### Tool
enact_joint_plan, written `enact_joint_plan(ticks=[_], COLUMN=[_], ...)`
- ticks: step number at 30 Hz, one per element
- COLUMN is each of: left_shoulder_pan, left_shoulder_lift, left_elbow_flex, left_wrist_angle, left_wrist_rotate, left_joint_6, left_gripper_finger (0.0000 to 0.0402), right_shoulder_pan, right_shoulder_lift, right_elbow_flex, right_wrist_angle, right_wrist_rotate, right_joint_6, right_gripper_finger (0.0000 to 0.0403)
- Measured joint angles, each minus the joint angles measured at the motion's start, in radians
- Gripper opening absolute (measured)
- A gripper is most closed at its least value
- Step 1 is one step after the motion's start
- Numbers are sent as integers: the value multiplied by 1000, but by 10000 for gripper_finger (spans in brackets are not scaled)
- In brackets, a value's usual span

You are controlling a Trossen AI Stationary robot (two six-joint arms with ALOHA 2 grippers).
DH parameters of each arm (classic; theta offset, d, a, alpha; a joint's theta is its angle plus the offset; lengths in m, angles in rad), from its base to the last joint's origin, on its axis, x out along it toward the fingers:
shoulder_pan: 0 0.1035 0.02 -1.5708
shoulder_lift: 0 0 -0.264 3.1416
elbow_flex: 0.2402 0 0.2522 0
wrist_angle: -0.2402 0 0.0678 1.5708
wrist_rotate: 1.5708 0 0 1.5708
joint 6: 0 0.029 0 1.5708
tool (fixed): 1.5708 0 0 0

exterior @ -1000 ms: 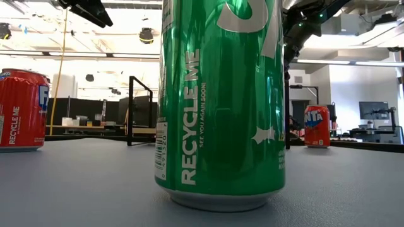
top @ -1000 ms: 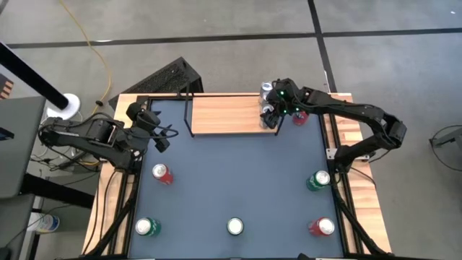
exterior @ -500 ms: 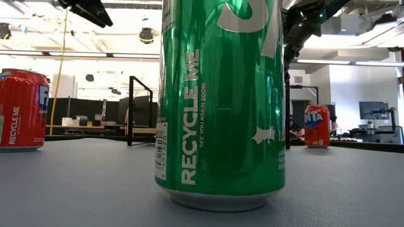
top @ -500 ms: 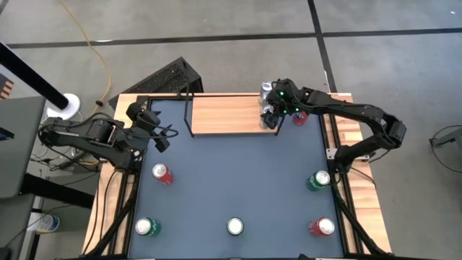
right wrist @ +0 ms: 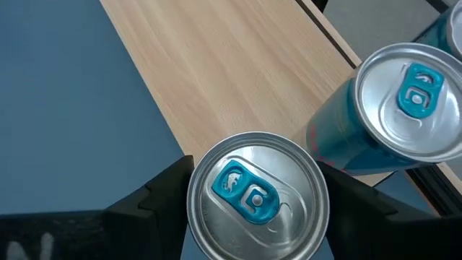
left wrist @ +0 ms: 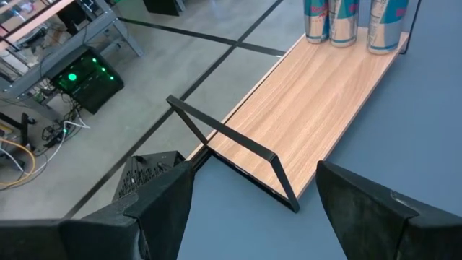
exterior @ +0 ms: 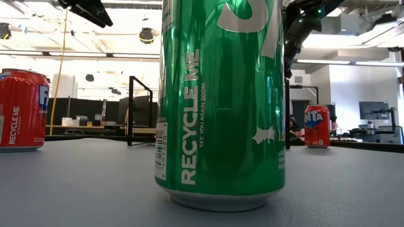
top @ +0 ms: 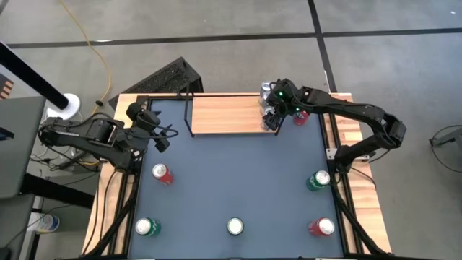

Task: Place canned beverage on shelf
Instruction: Put the blue soda can on the shelf aligned with the other blue soda can

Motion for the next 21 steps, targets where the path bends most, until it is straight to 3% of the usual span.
enact_joint_plan(ticks=[5,15,21], left_shoulder_pan=[0,0,0], left_shoulder_lift=[0,0,0], left_elbow_flex=[0,0,0], left_wrist_angle=[0,0,0], left_wrist_rotate=[0,0,0], left_joint_6=[0,-1,-1], left_gripper_finger=[279,279,279], right_shoulder_pan=[-1,5,7], right_shoulder_lift=[0,0,-19], right_elbow_flex=[0,2,2], right_wrist_angle=[8,34,64], right_wrist_rotate=[10,55,58], right_joint_6=[-7,-36,-59], right_gripper_finger=[288,383,399])
